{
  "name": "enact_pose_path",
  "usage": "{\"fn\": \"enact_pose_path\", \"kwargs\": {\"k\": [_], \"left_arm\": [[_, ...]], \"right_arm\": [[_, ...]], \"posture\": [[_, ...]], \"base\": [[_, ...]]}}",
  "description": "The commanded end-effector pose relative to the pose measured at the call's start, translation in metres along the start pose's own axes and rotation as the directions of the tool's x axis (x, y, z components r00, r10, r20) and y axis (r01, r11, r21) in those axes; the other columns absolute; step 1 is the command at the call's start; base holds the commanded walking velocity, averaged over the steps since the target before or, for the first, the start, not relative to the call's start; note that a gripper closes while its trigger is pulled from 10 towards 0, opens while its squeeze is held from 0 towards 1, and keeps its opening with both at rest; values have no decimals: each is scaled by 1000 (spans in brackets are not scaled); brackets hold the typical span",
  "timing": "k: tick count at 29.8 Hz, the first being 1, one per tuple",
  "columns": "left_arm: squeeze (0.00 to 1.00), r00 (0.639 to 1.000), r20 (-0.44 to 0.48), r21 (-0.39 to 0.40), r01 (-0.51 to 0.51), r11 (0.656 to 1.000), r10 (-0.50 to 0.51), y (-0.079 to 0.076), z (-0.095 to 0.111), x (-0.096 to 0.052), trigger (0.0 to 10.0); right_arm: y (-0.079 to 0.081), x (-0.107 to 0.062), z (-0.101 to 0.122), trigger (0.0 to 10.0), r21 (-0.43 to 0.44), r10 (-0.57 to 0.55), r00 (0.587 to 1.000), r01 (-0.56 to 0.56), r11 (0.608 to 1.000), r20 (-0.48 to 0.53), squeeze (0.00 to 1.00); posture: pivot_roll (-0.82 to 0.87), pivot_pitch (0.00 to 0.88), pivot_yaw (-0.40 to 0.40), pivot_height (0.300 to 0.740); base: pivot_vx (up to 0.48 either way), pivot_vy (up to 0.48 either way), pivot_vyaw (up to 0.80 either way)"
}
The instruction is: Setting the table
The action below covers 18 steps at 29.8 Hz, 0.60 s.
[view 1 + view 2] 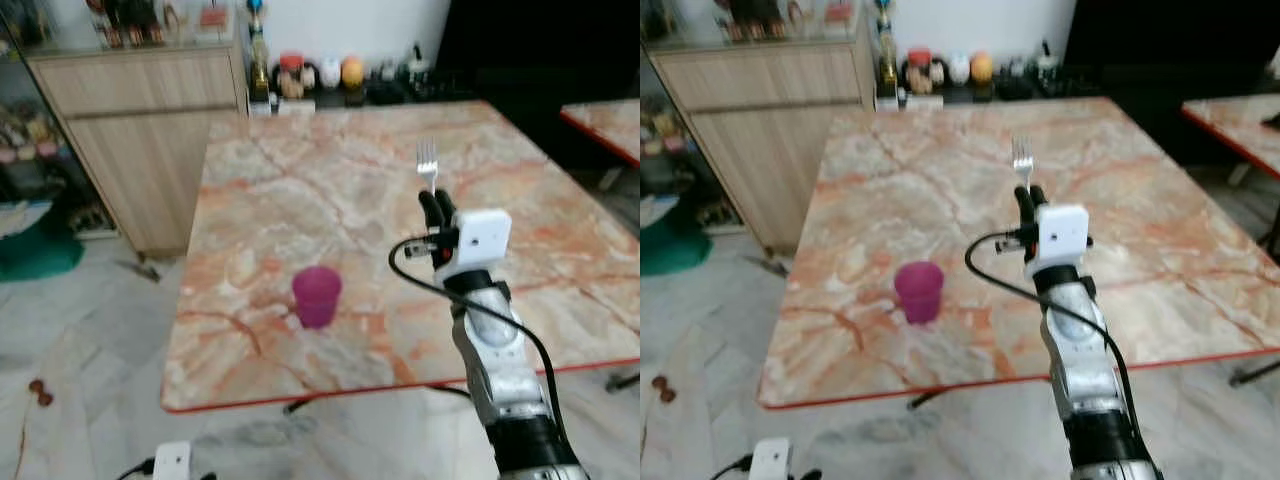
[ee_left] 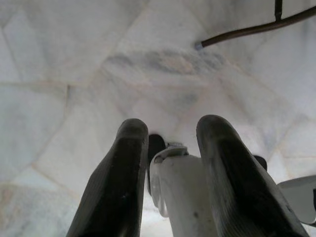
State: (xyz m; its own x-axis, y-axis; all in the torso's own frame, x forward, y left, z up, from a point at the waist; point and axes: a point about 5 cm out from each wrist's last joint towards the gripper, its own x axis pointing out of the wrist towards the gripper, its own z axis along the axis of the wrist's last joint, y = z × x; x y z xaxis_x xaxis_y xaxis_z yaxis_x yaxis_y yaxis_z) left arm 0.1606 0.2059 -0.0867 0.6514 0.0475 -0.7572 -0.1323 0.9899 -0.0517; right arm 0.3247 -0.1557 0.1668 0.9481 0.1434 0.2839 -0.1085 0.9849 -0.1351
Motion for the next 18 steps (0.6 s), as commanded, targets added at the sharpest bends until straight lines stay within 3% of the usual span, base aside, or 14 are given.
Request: {"fn": "enact_pose_path", "kwargs": {"k": [1, 18], "left_arm": [[0, 999, -31, 7, 13, 1000, -12, -5, -6, -1, 10000], [0, 999, -43, 17, 27, 999, -26, -8, -10, -1, 10000]], "right_arm": [[0, 4, 9, 10000, 2, 4, 1000, -4, 1000, 30, 0], [-9, 4, 13, 10000, 25, -45, 998, 44, 999, 45, 0]], "posture": [[-50, 0, 12, 740], [-107, 0, 59, 740]], "base": [[0, -326, 0], [0, -324, 0]]}}
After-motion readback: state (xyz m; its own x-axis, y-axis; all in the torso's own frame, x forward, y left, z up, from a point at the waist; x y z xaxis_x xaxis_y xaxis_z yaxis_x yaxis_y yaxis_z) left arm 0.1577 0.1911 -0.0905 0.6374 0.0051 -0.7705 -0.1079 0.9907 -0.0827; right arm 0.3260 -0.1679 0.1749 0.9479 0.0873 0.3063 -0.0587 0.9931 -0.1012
